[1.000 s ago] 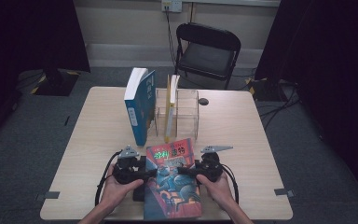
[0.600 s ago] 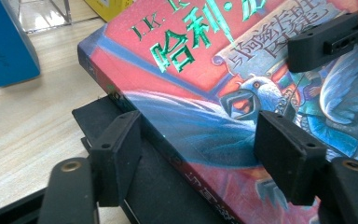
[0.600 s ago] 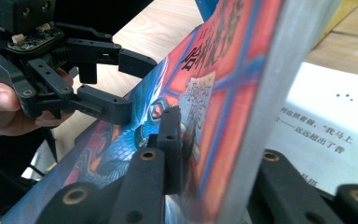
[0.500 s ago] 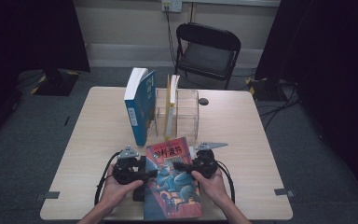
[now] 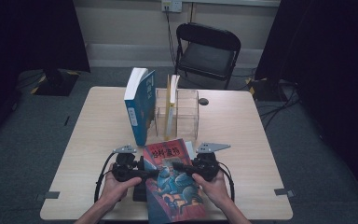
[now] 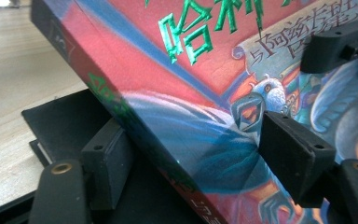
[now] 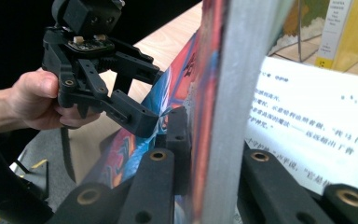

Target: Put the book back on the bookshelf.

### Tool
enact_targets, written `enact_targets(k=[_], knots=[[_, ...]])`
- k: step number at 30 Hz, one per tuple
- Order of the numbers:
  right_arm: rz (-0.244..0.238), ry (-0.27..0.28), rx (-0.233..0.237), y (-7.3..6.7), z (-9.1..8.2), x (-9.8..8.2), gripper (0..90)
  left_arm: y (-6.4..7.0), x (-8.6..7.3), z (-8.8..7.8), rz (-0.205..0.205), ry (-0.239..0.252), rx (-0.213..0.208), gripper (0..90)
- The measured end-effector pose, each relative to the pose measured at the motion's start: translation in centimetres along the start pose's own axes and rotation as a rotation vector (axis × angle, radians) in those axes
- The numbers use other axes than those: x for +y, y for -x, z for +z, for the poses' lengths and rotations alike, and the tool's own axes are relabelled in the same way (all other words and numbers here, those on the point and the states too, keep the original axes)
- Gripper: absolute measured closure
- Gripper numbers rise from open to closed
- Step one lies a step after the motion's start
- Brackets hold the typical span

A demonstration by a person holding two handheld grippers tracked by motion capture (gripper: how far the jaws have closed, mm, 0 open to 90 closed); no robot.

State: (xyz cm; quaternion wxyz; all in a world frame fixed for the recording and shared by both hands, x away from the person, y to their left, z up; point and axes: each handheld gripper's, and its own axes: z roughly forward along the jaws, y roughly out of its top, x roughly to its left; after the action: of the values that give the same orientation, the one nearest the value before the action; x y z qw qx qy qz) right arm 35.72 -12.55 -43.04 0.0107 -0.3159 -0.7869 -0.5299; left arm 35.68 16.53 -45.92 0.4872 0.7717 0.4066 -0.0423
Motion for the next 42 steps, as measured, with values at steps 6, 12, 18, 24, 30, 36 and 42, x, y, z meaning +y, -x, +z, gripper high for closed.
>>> enact_targets(k=[6, 12, 18, 24, 30, 36, 42], knots=[[-0.007, 0.016, -0.021, -0.4, -0.7, 0.6, 81.6, 0.2, 0.5, -0.7, -0.001, 0.056, -0.015, 38.6], [-0.003, 0.011, -0.043, -0.2, -0.9, 0.7, 81.5, 0.3, 0.7, -0.8, -0.01, 0.068, -0.035, 43.5], [-0.023, -0.002, -0.026, -0.6, -0.7, 1.0, 80.9, 2.1, 1.1, 0.2, 0.021, 0.068, -0.099, 51.8], [-0.049, 0.011, -0.046, -1.3, -1.4, 1.7, 80.6, 2.3, 1.8, -0.7, 0.002, 0.108, -0.132, 62.1], [-0.046, 0.05, -0.037, -1.1, -1.9, 2.6, 80.2, 2.8, 3.3, -1.3, 0.053, 0.117, -0.112, 64.0], [-0.066, 0.088, -0.039, -1.3, -2.3, 3.9, 80.4, 3.2, 4.8, -2.3, 0.105, 0.152, -0.103, 64.5], [-0.103, 0.129, -0.05, -1.9, -2.6, 6.0, 81.2, 3.9, 6.5, -3.9, 0.154, 0.228, -0.071, 68.6]])
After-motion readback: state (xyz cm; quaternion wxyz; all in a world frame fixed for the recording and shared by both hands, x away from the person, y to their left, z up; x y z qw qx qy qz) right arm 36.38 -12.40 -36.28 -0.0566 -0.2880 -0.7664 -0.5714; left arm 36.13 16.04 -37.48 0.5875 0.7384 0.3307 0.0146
